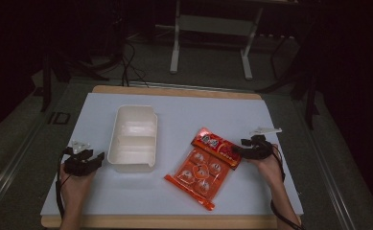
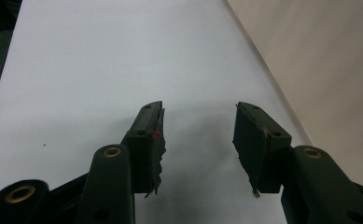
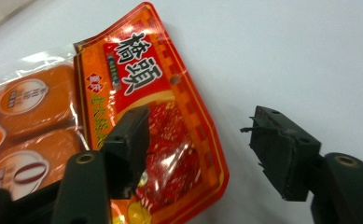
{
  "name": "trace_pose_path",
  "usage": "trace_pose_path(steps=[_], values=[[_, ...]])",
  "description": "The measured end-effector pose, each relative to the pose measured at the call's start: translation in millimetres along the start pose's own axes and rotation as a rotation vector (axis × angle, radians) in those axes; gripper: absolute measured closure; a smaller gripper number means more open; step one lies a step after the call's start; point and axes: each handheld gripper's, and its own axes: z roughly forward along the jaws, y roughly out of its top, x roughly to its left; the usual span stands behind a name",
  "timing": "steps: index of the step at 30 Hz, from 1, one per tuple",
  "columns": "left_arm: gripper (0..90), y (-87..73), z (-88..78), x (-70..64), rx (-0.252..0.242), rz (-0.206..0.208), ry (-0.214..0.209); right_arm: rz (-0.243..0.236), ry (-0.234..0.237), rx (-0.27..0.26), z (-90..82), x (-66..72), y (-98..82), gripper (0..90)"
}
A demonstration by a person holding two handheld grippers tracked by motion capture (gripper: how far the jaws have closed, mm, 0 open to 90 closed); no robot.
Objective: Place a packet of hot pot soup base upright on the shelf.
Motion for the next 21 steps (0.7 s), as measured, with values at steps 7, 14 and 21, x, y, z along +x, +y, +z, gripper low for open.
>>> trace_pose_path(steps=[7,14,21], values=[[52.9,-0.2,0.0,1.2,0.004,-0.004,-0.001,0.003,0.012,0.022,12.2,-0.6,7.8,31.7],[52.9,-0.3,0.2,1.1,0.004,-0.004,-0.001,0.008,0.026,0.048,23.7,-0.3,8.4,30.6],[52.9,-0.4,0.7,1.2,0.004,-0.005,-0.003,0.021,0.045,0.069,31.2,-1.5,6.5,32.1]])
